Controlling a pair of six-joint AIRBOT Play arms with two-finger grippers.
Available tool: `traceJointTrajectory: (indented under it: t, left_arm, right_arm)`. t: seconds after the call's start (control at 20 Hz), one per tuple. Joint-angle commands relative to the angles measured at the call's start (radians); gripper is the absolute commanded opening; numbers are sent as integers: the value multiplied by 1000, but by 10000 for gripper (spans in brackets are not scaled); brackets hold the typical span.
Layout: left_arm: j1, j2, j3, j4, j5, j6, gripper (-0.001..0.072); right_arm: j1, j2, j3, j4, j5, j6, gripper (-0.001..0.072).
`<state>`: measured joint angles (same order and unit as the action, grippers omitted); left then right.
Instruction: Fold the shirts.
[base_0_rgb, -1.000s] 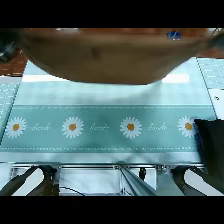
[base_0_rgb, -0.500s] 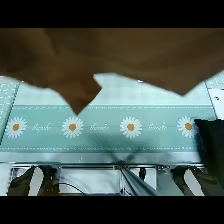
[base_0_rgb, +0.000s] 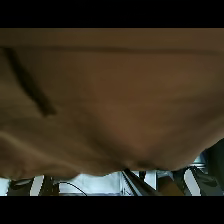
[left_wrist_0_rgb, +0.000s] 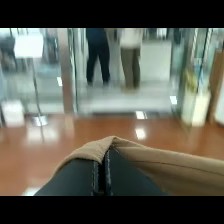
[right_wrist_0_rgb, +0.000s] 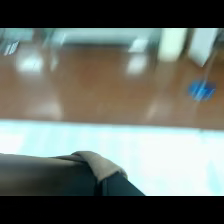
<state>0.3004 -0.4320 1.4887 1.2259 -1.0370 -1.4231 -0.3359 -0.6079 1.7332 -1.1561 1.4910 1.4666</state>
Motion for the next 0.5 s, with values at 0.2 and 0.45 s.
traceJointTrajectory:
  t: [0.2,0.45]
  left_arm:
    - [-44,-190,-409,-99,89,-29,22]
    - [-183,-585,-427,-167,307,-56,22]
  right_arm:
    - [1,-87,-528,133,-153,-81,25]
    - [1,-420,-604,210,-331,-172,25]
